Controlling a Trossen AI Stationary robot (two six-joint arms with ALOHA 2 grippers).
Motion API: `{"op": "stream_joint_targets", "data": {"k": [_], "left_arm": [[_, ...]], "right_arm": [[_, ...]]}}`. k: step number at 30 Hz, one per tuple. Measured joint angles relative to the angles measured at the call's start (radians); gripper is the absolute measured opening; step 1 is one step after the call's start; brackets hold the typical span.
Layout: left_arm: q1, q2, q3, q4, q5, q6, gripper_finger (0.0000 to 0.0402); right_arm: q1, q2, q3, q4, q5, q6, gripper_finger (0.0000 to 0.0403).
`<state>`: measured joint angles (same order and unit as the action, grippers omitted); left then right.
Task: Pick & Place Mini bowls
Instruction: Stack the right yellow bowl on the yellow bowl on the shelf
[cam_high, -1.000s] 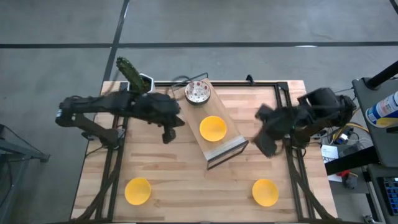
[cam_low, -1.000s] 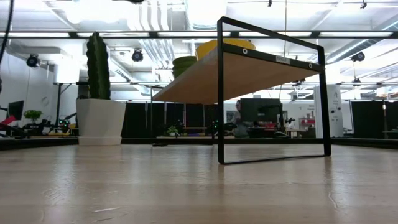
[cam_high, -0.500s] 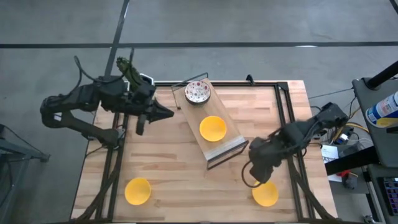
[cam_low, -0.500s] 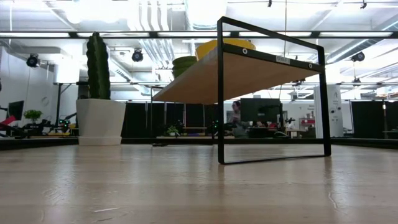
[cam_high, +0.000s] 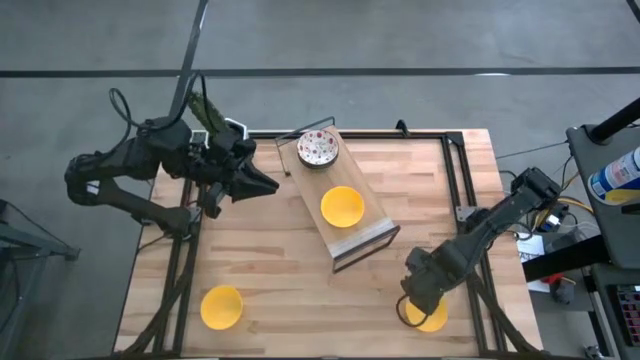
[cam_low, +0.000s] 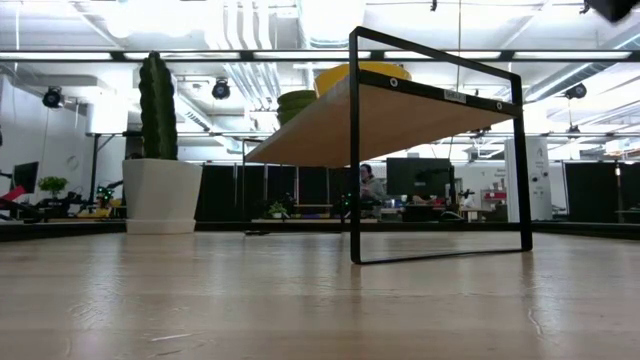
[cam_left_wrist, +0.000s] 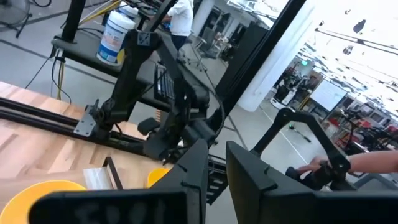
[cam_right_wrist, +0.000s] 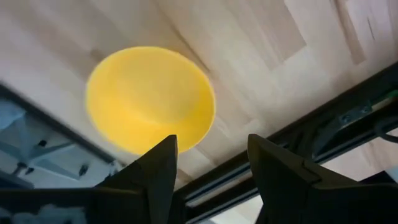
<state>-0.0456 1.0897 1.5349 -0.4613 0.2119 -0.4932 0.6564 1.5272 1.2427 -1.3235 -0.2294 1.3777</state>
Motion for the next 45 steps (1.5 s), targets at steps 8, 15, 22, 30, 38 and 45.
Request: {"op": "stream_joint_targets", "data": {"k": [8,15,22,30,38,45], "left_arm": [[0.000,0.000,0.000,0.001,0.000,0.001,0.0051],[0.000,0.000,0.000,0.001,0.000,0.001,0.0051],[0.000,-0.001,0.000,0.001,0.001,-0.001,0.0051],[0.000,-0.002,0.000,0.001,0.001,-0.001,0.0051],[0.000,-0.002,0.000,0.001,0.001,-0.001,0.0051],[0.000,-0.002,0.000,0.001,0.000,-0.001,0.0051]], "right_arm": [[0.033,-0.001,-0.160,0.195,-0.015,0.063,0.0194],[0.040,-0.001,-0.276,0.338,-0.016,0.108,0.0194],[0.040,-0.002,-0.327,0.384,-0.031,0.112,0.0194],[0.040,-0.002,-0.367,0.447,-0.034,0.120,0.0192],[0.040,-0.002,-0.388,0.452,-0.034,0.123,0.0144],[0.039,-0.002,-0.388,0.477,-0.065,0.123,0.0024]]}}
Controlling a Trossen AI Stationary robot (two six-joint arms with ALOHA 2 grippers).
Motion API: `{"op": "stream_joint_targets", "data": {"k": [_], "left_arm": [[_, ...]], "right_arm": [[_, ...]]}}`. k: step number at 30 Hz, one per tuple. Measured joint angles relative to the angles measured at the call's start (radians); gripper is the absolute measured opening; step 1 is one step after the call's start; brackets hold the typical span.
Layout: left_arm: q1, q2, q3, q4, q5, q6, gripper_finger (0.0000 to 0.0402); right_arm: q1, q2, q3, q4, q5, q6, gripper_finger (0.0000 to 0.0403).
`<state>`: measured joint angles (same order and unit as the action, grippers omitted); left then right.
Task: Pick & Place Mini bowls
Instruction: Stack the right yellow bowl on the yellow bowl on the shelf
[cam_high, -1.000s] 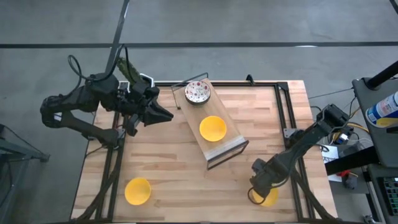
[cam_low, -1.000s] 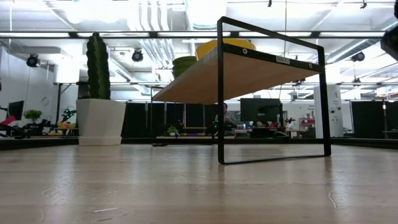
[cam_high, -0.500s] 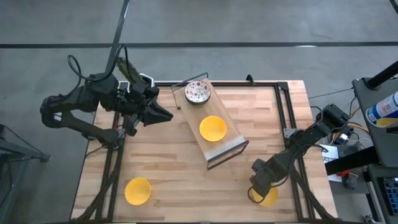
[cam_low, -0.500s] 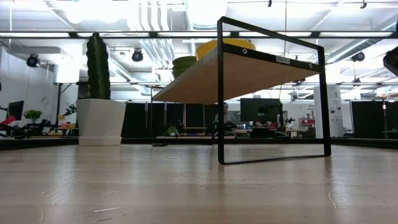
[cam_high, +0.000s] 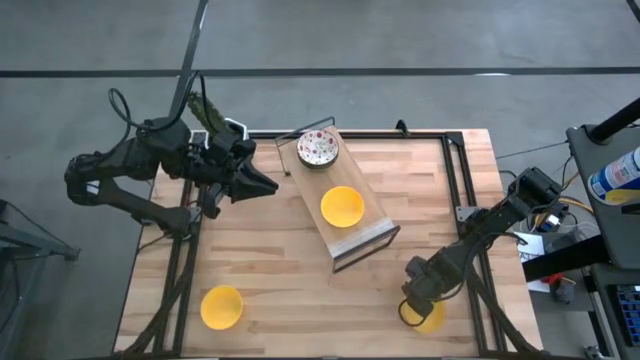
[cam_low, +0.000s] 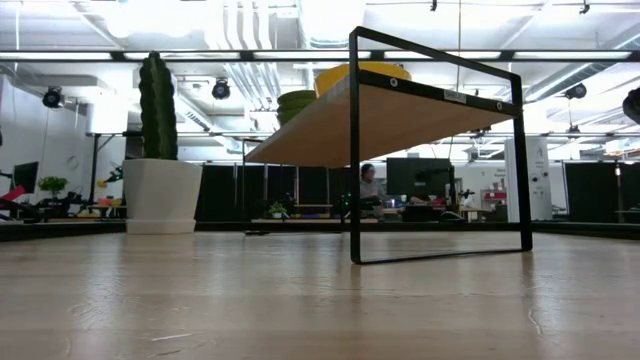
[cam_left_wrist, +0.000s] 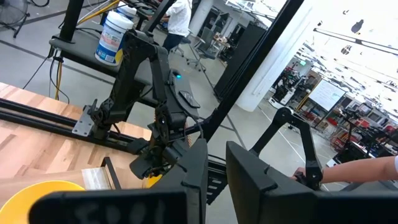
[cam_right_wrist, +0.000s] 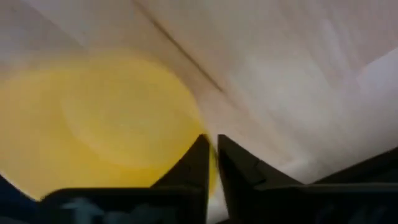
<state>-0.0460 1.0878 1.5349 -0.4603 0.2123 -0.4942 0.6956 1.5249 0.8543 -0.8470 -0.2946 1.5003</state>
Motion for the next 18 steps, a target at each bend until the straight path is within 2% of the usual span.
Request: {"op": "stream_joint_targets", "data": {"k": [8,18], "left_arm": [[0.000,0.000,0.000,0.000,0.000,0.000,0.0051],[0.000,0.002,0.000,0.000,0.000,0.001,0.0051]], "right_arm": [[-0.003,-0.034,0.071,-0.015,-0.088,0.021,0.0009],[-0.087,-0.126,0.361,-0.207,-0.054,0.036,0.0009]]}}
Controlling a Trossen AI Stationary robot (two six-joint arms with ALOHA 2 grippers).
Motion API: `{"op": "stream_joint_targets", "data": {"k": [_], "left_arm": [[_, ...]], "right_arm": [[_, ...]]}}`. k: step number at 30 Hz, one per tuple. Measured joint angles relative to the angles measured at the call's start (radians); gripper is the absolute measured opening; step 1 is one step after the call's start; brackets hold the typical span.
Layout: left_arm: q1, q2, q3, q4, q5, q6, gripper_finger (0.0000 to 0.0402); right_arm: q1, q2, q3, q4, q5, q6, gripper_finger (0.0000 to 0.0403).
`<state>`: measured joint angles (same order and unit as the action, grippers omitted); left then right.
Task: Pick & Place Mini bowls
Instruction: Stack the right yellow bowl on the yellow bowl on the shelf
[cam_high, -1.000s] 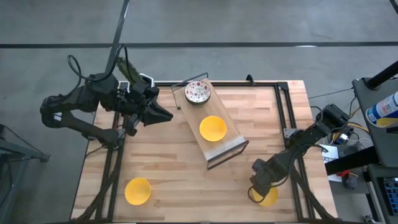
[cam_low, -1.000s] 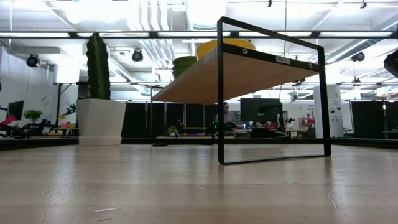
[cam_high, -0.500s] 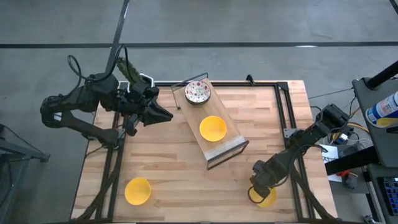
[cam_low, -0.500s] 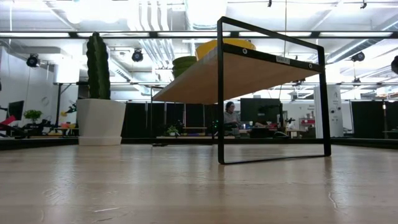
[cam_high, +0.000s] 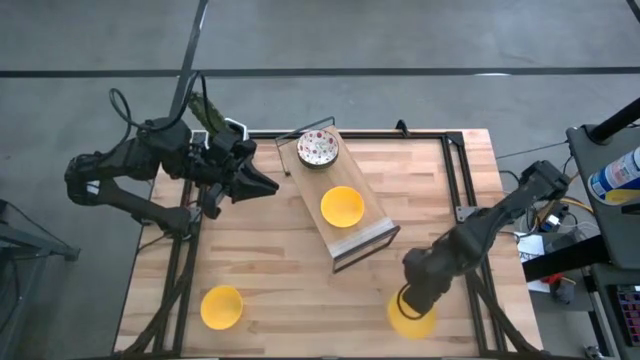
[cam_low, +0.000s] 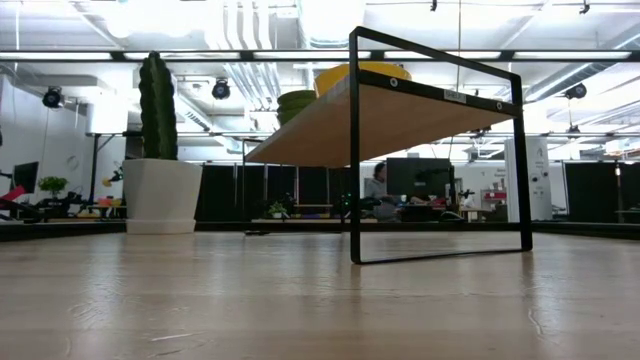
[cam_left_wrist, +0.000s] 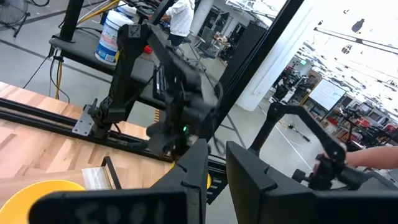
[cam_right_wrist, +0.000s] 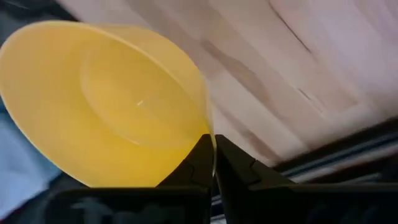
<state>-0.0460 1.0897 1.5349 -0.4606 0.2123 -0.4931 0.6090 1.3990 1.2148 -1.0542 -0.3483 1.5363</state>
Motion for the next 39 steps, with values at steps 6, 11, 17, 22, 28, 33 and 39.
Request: {"op": "stream_joint_targets", "data": {"k": [6,11,17,22,28,33,39], "left_arm": [[0.000,0.000,-0.001,-0.004,0.000,0.000,0.0051],[-0.001,0.000,-0.002,-0.034,0.000,-0.002,0.0051],[-0.001,0.000,-0.002,-0.067,0.000,-0.011,0.0051],[-0.002,0.000,-0.002,-0.074,0.000,-0.016,0.0051],[-0.002,0.000,-0.002,-0.089,0.000,-0.027,0.0051],[-0.002,0.000,-0.002,-0.097,0.000,-0.032,0.0051],[-0.002,0.000,-0.003,-0.104,0.000,-0.032,0.0051]], "right_arm": [[-0.112,-0.039,0.169,-0.064,0.054,-0.034,0.0009],[-0.246,-0.033,0.307,-0.071,0.143,-0.154,0.0009],[-0.427,0.013,0.435,-0.082,0.199,-0.327,0.0008],[-0.566,0.083,0.528,-0.178,0.194,-0.438,0.0008],[-0.687,0.207,0.676,-0.361,0.191,-0.584,0.0008],[-0.764,0.330,0.811,-0.458,0.158,-0.696,0.0008],[-0.820,0.446,0.928,-0.514,0.120,-0.785,0.0008]]}}
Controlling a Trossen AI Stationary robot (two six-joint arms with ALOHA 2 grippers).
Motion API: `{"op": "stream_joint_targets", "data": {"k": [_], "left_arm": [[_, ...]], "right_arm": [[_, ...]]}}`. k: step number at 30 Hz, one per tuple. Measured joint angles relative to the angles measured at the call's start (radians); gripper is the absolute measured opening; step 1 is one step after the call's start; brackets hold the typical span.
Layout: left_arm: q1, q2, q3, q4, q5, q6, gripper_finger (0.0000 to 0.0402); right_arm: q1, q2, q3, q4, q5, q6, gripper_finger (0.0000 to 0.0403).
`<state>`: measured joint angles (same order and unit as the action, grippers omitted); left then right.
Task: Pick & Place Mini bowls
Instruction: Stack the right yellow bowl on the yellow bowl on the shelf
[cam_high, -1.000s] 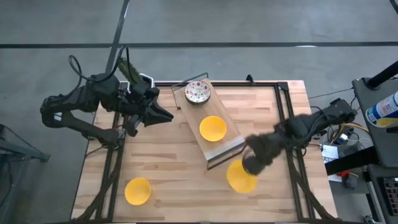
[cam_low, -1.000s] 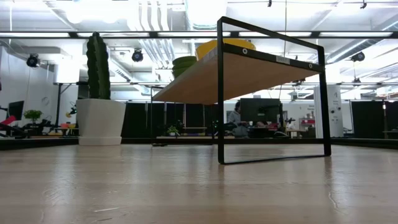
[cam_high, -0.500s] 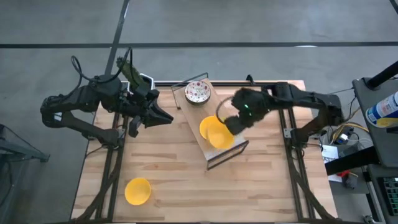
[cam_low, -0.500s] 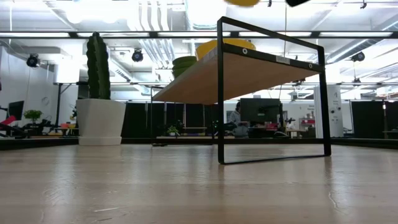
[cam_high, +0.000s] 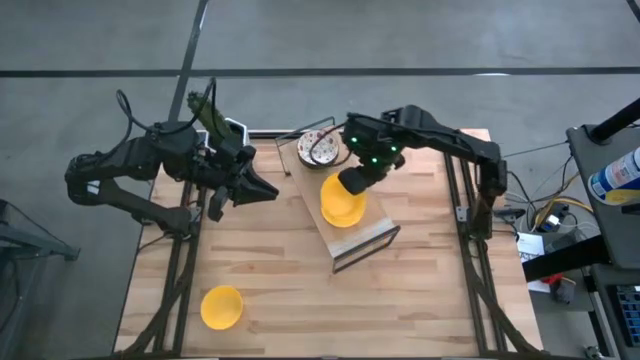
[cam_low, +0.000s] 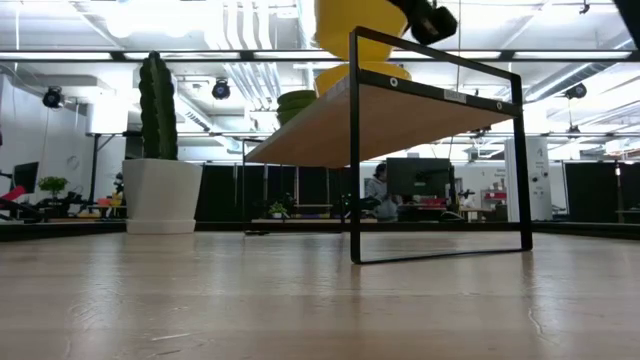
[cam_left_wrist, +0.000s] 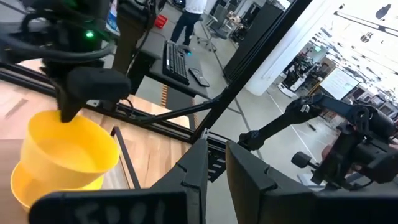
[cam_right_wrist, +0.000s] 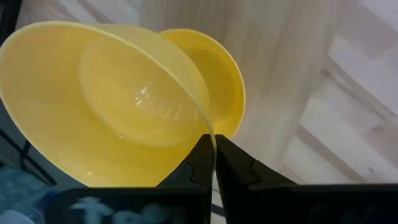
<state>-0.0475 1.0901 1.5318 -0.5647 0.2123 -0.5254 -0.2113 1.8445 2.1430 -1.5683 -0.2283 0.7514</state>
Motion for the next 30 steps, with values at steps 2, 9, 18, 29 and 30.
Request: {"op": "stream_joint_targets", "data": {"k": [2,9,18,29,30], "left_arm": [[0.000,0.000,0.000,-0.002,0.000,-0.005,0.0051],[0.000,0.000,0.000,-0.016,0.000,-0.020,0.0051],[-0.002,0.000,0.000,-0.021,0.000,-0.025,0.0051],[-0.001,0.000,0.000,-0.021,0.000,-0.025,0.0051],[-0.001,0.000,0.000,-0.021,0.000,-0.025,0.0051]], "right_arm": [[-0.009,0.026,0.027,-0.003,-0.011,-0.007,0.0008],[-0.022,0.071,0.018,-0.002,-0.039,-0.052,0.0008],[-0.026,0.061,-0.090,-0.004,-0.035,-0.056,0.0008],[-0.026,0.071,-0.103,-0.003,-0.032,-0.073,0.0008],[-0.025,0.071,-0.103,-0.002,-0.023,-0.075,0.0009]]}}
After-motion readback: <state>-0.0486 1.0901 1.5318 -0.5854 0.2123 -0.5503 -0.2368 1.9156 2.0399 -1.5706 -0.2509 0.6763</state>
